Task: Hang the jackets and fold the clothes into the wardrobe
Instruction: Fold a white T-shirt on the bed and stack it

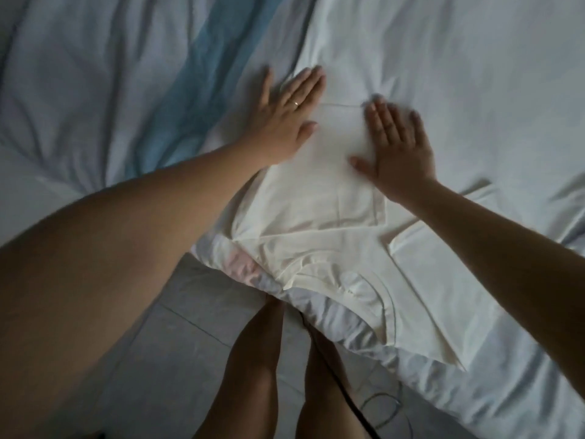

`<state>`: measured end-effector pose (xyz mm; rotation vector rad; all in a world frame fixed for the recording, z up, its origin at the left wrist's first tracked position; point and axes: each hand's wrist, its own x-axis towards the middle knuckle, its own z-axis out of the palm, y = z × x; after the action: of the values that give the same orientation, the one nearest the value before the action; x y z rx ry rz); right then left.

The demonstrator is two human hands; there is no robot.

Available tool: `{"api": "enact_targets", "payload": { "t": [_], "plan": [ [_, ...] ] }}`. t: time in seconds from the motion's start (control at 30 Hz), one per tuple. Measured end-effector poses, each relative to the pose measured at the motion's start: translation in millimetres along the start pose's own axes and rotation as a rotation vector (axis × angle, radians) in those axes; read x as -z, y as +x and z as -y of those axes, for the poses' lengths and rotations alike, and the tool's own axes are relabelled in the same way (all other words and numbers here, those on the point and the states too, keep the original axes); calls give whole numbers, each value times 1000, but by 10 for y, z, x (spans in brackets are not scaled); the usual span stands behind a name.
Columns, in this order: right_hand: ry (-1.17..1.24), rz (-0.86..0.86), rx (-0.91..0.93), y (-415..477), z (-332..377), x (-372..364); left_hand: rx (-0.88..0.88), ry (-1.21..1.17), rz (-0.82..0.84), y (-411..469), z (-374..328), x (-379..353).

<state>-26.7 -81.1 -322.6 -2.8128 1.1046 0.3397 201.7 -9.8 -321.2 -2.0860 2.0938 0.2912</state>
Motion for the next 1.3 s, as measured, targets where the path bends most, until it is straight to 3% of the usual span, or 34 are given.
{"api": "enact_targets", "payload": {
  "t": [0.1,0.17,0.27,0.33,0.53,0.67,0.73,0.83,1.0,1.3],
  "plan": [
    [45,135,-255,0,207,123,100,-44,-52,-49,-98,40],
    [68,120,-340,-70,557,256,134,-58,-128,-212,-301,71],
    [41,-13,-57,-423,929,130,50,-140,-178,-659,-495,-78],
    [80,69,48,-807,917,-73,29,-137,-127,-1066,-494,-230],
    [144,103,-71,-1582,923,-314,-27,-46,91,-1502,-347,-279],
    [191,57,-53,-2219,803,-240,-455,10,212,-1569,-371,-217],
    [210,83,-67,-2634,691,-249,-546,44,235,-1568,-336,-190],
    [187,169,-90,-3172,380,-288,-573,114,210,-1514,-262,-154],
    [175,269,-328,-3530,-128,-311,-645,190,296,-1405,-275,-142],
    [170,116,-202,-3105,-123,-317,-559,67,130,-1549,-268,4]
  ]
}}
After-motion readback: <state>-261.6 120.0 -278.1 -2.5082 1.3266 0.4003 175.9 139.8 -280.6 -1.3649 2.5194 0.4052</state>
